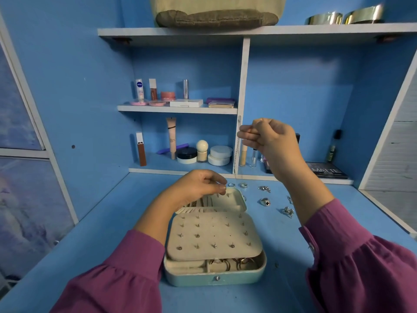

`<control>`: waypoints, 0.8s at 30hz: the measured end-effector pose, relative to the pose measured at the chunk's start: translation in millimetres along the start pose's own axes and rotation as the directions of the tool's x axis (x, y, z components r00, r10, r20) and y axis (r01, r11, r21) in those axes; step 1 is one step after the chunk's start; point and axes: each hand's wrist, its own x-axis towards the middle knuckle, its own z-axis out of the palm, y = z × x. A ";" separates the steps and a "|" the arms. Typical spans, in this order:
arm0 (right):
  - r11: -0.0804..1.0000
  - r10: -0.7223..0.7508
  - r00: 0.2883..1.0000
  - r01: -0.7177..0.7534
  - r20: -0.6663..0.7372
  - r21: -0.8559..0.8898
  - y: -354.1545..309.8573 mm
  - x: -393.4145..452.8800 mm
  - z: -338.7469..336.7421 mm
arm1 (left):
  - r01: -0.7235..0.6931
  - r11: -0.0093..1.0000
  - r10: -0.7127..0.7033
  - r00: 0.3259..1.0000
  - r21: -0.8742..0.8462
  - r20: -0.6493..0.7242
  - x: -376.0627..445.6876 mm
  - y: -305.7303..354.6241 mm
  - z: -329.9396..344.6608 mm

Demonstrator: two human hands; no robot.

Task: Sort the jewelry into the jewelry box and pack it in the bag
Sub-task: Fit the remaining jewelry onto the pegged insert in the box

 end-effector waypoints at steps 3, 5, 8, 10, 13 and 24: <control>0.999 0.012 0.999 -0.014 0.040 0.034 -2.2 -5.2 9.3 | -0.006 0.999 0.004 1.000 0.054 0.028 0.9 -2.0 3.6; 0.998 0.015 0.997 -0.019 0.074 0.055 -3.4 -8.4 14.7 | -0.031 0.999 0.029 0.999 0.045 0.041 2.9 -3.1 7.7; 0.997 0.011 0.994 -0.020 0.112 0.081 -6.5 -12.4 21.1 | -0.087 0.995 0.084 0.994 0.040 0.067 5.0 -1.9 12.9; 0.994 0.005 0.992 -0.019 0.126 0.105 -9.0 -14.4 23.4 | -0.126 0.991 0.121 0.987 0.038 0.106 4.2 0.3 15.0; 0.991 -0.007 0.992 -0.010 0.129 0.130 -11.9 -16.6 25.0 | -0.169 0.985 0.170 0.980 -0.012 0.106 1.4 1.7 15.8; 0.993 0.018 0.993 -0.031 0.119 0.114 -5.8 -14.5 22.1 | -0.069 0.982 0.082 0.994 0.175 -0.068 11.6 -16.4 8.3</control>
